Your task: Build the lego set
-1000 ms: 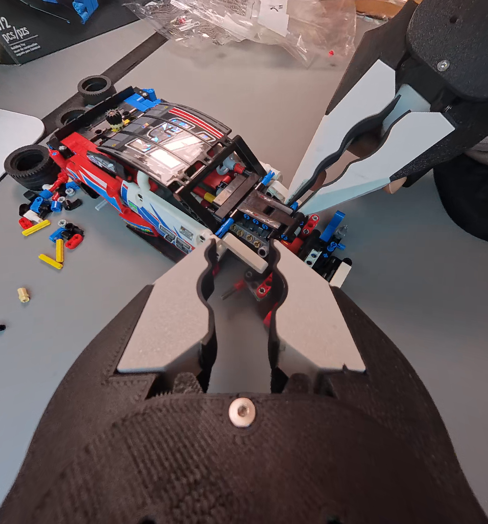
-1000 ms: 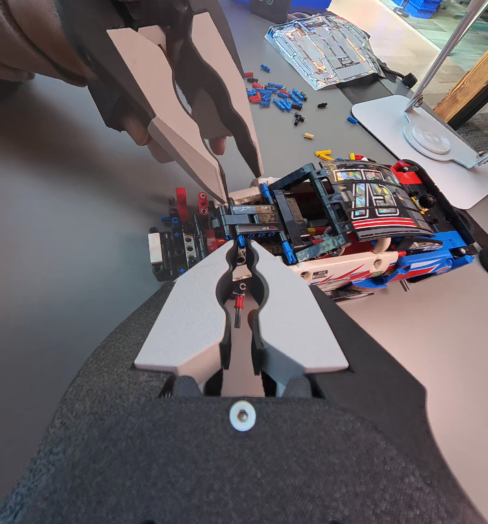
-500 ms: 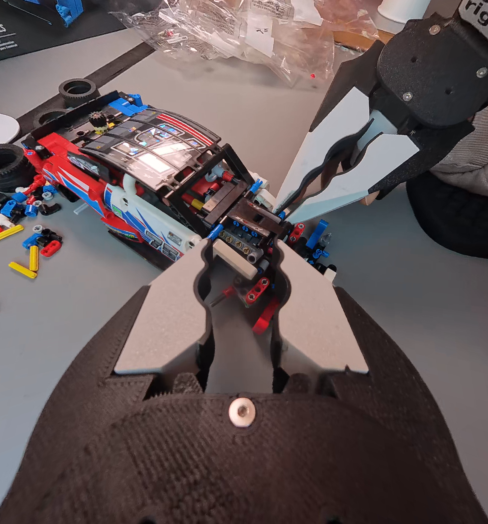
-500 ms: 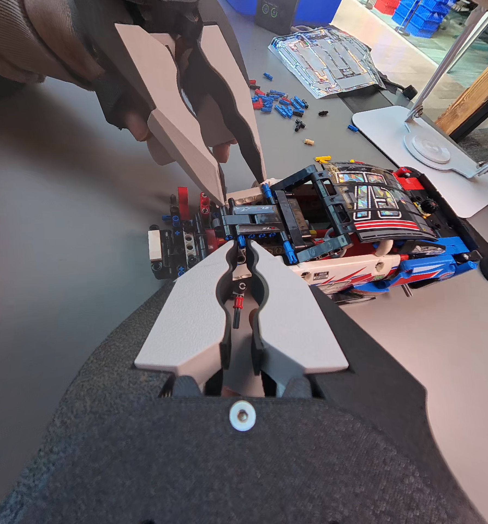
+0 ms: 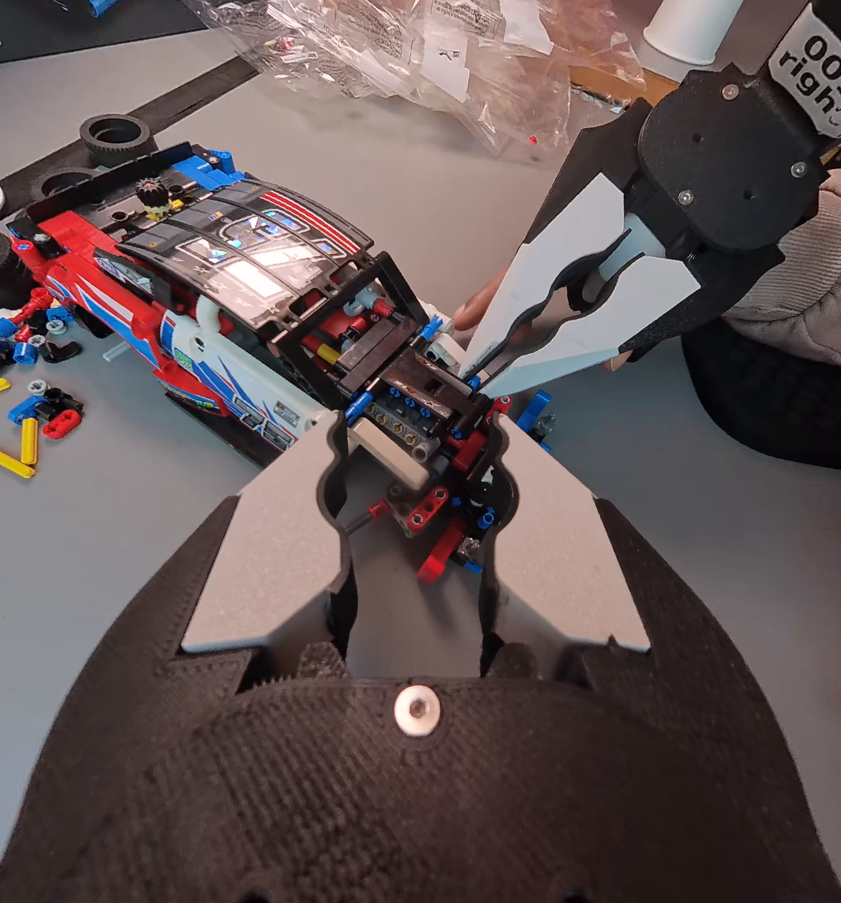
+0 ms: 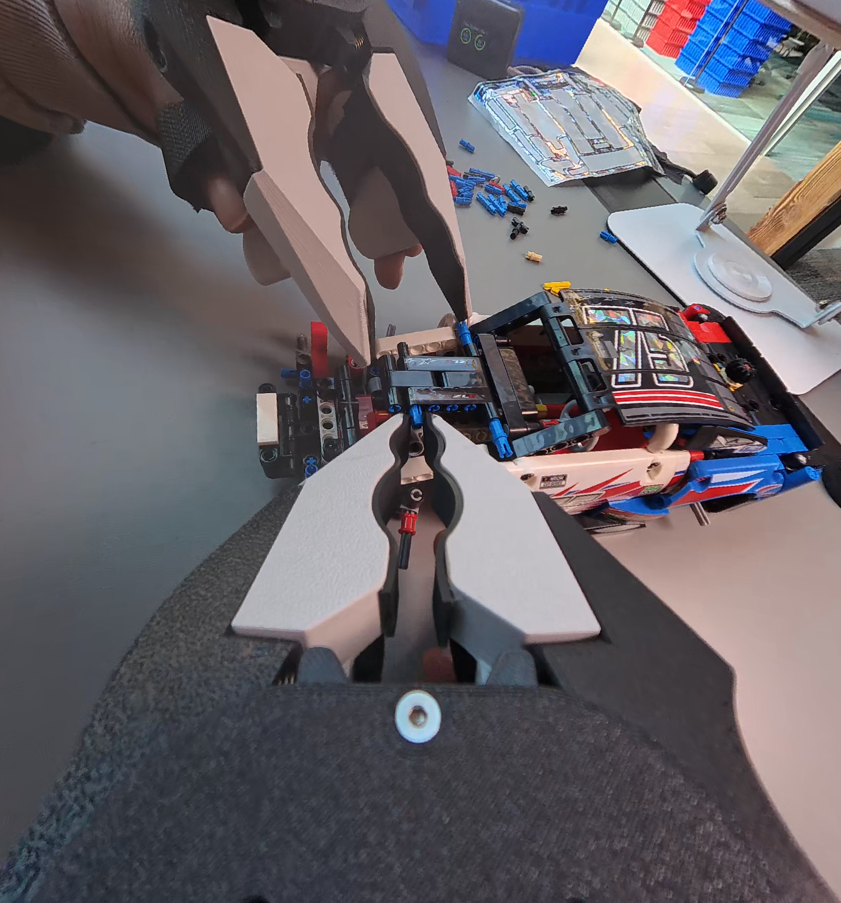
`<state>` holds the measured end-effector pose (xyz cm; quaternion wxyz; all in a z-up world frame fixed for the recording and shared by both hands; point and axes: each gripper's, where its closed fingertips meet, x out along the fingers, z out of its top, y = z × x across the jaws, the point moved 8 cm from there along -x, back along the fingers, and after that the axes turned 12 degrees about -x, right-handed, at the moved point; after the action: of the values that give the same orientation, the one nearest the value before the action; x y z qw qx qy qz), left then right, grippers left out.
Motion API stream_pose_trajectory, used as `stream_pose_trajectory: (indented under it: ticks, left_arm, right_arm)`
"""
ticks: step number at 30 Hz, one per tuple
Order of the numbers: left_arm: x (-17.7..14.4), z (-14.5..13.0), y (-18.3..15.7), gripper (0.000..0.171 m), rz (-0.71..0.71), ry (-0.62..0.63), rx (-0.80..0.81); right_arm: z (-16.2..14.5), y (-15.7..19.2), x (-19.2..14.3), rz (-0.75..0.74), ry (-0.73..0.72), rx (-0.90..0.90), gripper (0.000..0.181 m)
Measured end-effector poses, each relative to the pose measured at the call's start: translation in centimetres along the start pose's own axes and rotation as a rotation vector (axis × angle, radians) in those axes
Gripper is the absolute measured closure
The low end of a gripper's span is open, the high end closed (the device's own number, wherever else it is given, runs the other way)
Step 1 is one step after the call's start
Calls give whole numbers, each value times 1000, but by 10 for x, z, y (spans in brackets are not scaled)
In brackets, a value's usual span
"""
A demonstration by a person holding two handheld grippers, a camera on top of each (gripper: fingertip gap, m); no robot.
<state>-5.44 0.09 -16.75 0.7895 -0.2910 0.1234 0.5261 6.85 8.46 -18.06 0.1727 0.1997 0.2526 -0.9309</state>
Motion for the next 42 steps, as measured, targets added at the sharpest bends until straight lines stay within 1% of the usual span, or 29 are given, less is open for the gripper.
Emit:
stream_pose_trajectory:
  ticks: [6, 11, 15, 21, 31, 33, 34, 35, 37, 39, 40, 42]
  left_arm:
    - [0, 0, 0, 114, -20, -20, -51]
    - [0, 0, -1, 115, -5, -13, -53]
    - [1, 1, -4, 110, 10, -9, -56]
    - [3, 2, -4, 107, -34, -35, -117]
    - [9, 5, -4, 107, -44, -48, -111]
    - [12, 6, -5, 106, -59, -47, -115]
    - [13, 7, -5, 110, -40, -42, -97]
    - [13, 8, -6, 120, -55, -36, -76]
    - [20, 8, -14, 117, -129, -15, -113]
    - [22, 10, -11, 113, -64, -15, -70]
    - [20, 12, -10, 114, -64, -23, -61]
    - [12, 16, -5, 114, -79, -51, -96]
  right_arm:
    - [0, 0, 0, 7, 3, 5, 179]
    - [-1, 0, 0, 5, 6, 4, 179]
    - [-1, -1, 0, 4, 4, 8, 179]
    - [-4, -2, 0, 7, 13, 17, 180]
    - [-10, -7, -2, 28, -3, 73, 180]
    - [-10, -7, -2, 57, -15, 82, 181]
    - [-10, -7, -2, 57, -12, 83, 180]
    - [-10, -8, -2, 51, -14, 86, 180]
    - [-10, -10, -2, 45, -17, 95, 180]
    - [-11, -10, -2, 49, -21, 102, 181]
    - [-11, -11, -3, 49, -30, 111, 181]
    - [-11, -12, -5, 46, -44, 125, 180]
